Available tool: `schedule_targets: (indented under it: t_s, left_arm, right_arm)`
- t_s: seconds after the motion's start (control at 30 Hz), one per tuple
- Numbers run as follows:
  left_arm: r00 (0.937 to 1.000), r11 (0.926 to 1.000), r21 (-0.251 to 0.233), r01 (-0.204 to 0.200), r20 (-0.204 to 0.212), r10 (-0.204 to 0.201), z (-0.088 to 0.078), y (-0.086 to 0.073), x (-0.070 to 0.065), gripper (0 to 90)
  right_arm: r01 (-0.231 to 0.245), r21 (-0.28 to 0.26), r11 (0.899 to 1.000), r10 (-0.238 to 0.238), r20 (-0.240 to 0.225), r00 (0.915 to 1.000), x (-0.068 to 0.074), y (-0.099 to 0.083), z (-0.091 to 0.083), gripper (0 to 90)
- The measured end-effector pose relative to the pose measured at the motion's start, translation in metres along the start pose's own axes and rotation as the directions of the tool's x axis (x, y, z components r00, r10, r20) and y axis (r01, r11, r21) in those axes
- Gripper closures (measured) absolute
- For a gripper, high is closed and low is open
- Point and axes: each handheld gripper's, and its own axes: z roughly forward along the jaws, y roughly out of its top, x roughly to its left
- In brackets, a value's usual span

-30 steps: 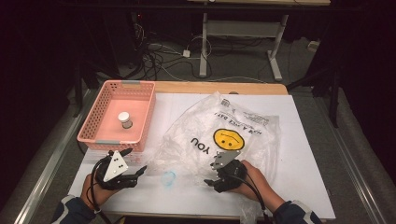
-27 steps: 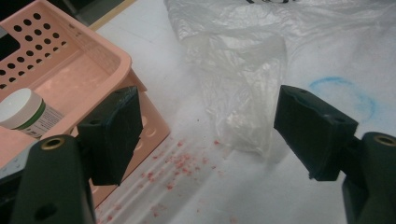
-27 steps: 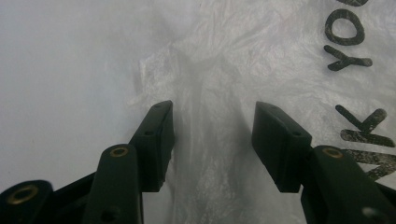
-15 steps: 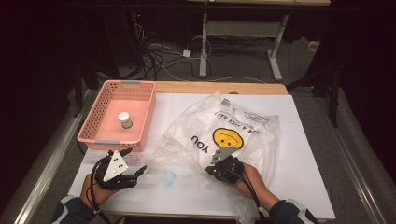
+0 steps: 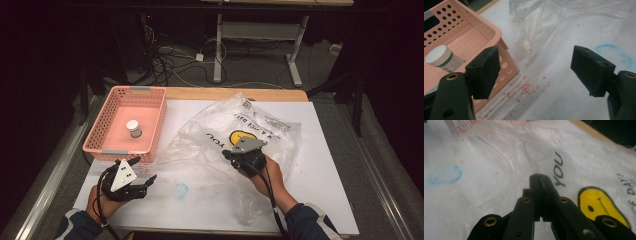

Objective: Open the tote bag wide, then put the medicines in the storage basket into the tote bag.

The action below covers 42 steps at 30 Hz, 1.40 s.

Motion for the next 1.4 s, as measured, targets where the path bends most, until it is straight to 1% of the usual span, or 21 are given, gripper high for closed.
schedule_targets:
  t_s: [0.07, 0.13, 0.23, 0.4, 0.43, 0.6, 0.63, 0.67, 0.7, 0.73, 0.77, 0.8, 0.83, 0.9, 1.07, 1.17, 1.23, 1.27, 1.33, 1.37, 1.4]
  left_arm:
    - [1.0000, 0.9999, -0.010, 0.001, -0.003, -0.001, -0.001, 0.002, 0.001, 22.9]
    - [0.9999, 0.9997, -0.021, 0.009, -0.013, -0.009, -0.002, 0.006, 0.003, 22.3]
    - [0.9993, 0.9992, -0.035, 0.017, -0.032, -0.018, -0.004, 0.009, 0.007, 22.3]
    - [0.9933, 0.9938, -0.070, 0.086, -0.072, -0.091, -0.012, 0.022, 0.021, 22.3]
    - [0.9933, 0.9938, -0.070, 0.086, -0.072, -0.091, -0.012, 0.022, 0.021, 22.3]
    - [0.9876, 0.9915, -0.077, 0.105, -0.109, -0.113, -0.019, 0.031, 0.040, 21.0]
    - [0.9845, 0.9884, -0.075, 0.132, -0.107, -0.140, -0.020, 0.035, 0.051, 21.0]
    - [0.9845, 0.9884, -0.075, 0.132, -0.107, -0.140, -0.020, 0.035, 0.051, 20.9]
    - [0.9784, 0.9843, -0.083, 0.156, -0.124, -0.165, -0.020, 0.040, 0.063, 20.9]
    - [0.9784, 0.9843, -0.083, 0.156, -0.124, -0.165, -0.020, 0.040, 0.063, 20.9]
    - [0.9769, 0.9831, -0.075, 0.167, -0.122, -0.175, -0.019, 0.043, 0.068, 20.9]
    - [0.9769, 0.9843, -0.059, 0.166, -0.125, -0.173, -0.018, 0.046, 0.073, 20.9]
    - [0.9775, 0.9861, -0.043, 0.161, -0.132, -0.165, -0.015, 0.049, 0.078, 19.3]
    - [0.9787, 0.9882, 0.016, 0.152, -0.142, -0.149, -0.004, 0.055, 0.093, 19.3]
    - [0.9789, 0.9852, 0.090, 0.146, -0.157, -0.131, 0.015, 0.062, 0.113, 19.2]
    - [0.9774, 0.9757, 0.140, 0.168, -0.152, -0.147, 0.032, 0.065, 0.128, 19.1]
    - [0.9770, 0.9653, 0.195, 0.173, -0.158, -0.143, 0.045, 0.065, 0.137, 19.2]
    - [0.9772, 0.9580, 0.218, 0.186, -0.142, -0.158, 0.051, 0.064, 0.141, 19.1]
    - [0.9769, 0.9407, 0.282, 0.189, -0.152, -0.150, 0.065, 0.063, 0.147, 19.1]
    - [0.9778, 0.9235, 0.334, 0.188, -0.153, -0.144, 0.077, 0.061, 0.152, 19.2]
    - [0.9778, 0.9235, 0.334, 0.188, -0.153, -0.144, 0.077, 0.061, 0.152, 19.2]
  right_arm:
    - [0.007, -0.017, 1.000, -0.006, 0.009, 0.9999, -0.001, 0.004, -0.004, 90.0]
    - [0.021, -0.064, 0.998, -0.018, 0.042, 0.9989, -0.004, 0.016, -0.015, 90.0]
    - [0.017, -0.112, 0.994, -0.008, 0.076, 0.9970, -0.009, 0.028, -0.025, 90.0]
    - [0.003, -0.192, 0.981, 0.019, 0.111, 0.9936, -0.017, 0.045, -0.043, 90.0]
    - [-0.002, -0.203, 0.979, 0.024, 0.107, 0.9939, -0.019, 0.048, -0.045, 90.0]
    - [0.036, -0.229, 0.973, 0.002, 0.164, 0.9864, -0.022, 0.058, -0.053, 90.0]
    - [0.031, -0.237, 0.971, 0.008, 0.160, 0.9871, -0.024, 0.059, -0.054, 90.0]
    - [0.031, -0.237, 0.971, 0.008, 0.160, 0.9871, -0.024, 0.059, -0.054, 90.0]
    - [0.040, -0.249, 0.968, 0.005, 0.178, 0.9840, -0.024, 0.059, -0.056, 90.0]
    - [0.048, -0.259, 0.965, 0.004, 0.195, 0.9807, -0.023, 0.059, -0.058, 90.0]
    - [0.051, -0.277, 0.959, 0.007, 0.203, 0.9791, -0.023, 0.059, -0.061, 90.0]
    - [0.051, -0.277, 0.959, 0.007, 0.203, 0.9791, -0.023, 0.059, -0.061, 90.0]
    - [0.050, -0.298, 0.953, 0.014, 0.209, 0.9778, -0.022, 0.059, -0.065, 90.0]
    - [0.046, -0.304, 0.951, 0.018, 0.203, 0.9790, -0.022, 0.059, -0.065, 90.0]
    - [0.043, -0.302, 0.952, 0.016, 0.191, 0.9814, -0.024, 0.059, -0.062, 90.0]
    - [0.041, -0.299, 0.953, 0.013, 0.175, 0.9844, -0.023, 0.058, -0.061, 90.0]
    - [0.041, -0.294, 0.955, 0.008, 0.163, 0.9865, -0.022, 0.059, -0.059, 90.0]
    - [0.043, -0.290, 0.956, 0.000, 0.146, 0.9893, -0.021, 0.058, -0.058, 90.0]
    - [0.046, -0.284, 0.958, -0.006, 0.141, 0.9900, -0.020, 0.057, -0.056, 90.0]
    - [0.048, -0.276, 0.960, -0.015, 0.121, 0.9926, -0.020, 0.056, -0.053, 90.0]
    - [0.048, -0.276, 0.960, -0.015, 0.121, 0.9926, -0.020, 0.056, -0.053, 90.0]
